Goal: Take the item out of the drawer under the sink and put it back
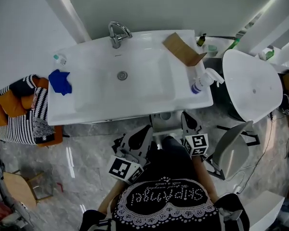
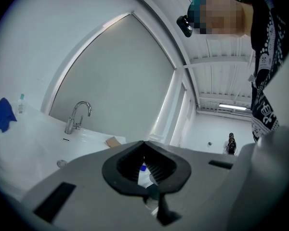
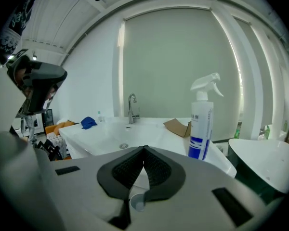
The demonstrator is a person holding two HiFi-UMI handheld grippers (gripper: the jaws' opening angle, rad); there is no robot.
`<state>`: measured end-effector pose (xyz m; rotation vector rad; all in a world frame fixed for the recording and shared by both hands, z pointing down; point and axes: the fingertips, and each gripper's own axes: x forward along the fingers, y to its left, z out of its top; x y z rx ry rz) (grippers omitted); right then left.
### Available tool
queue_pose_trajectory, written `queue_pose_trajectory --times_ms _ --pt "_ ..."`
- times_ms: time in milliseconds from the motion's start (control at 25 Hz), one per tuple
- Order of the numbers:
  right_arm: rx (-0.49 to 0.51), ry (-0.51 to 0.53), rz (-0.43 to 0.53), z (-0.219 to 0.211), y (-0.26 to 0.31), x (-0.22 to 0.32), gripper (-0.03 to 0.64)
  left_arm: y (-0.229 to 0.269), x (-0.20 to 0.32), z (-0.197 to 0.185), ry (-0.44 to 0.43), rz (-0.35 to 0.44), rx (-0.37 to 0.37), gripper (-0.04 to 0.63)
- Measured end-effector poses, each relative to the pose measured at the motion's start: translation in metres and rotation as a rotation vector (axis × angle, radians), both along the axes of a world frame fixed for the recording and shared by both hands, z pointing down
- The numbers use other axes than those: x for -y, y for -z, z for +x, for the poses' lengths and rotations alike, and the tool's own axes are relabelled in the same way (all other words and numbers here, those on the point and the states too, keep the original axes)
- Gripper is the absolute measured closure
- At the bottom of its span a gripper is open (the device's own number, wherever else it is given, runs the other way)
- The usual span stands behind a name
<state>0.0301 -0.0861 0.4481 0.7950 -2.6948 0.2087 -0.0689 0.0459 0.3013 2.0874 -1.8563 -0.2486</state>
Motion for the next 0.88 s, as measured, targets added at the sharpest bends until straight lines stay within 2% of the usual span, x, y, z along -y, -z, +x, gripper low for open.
queue_pose_trajectory --times_ms 320,760,880 --pt "0.065 0.025 0.088 0.002 0.045 -0.009 0.598 0.022 -0.004 -0.01 0.0 0.031 0.08 0.591" --pt "0.154 0.055 0.195 0.006 0.106 -0.027 0.598 0.04 -0.024 -0.053 0.176 0.054 0.074 0.591" --pt "0.164 0.031 0.185 0.012 0.116 -0.03 0.598 0.039 -0.032 -0.06 0.202 0.046 0.085 0.591"
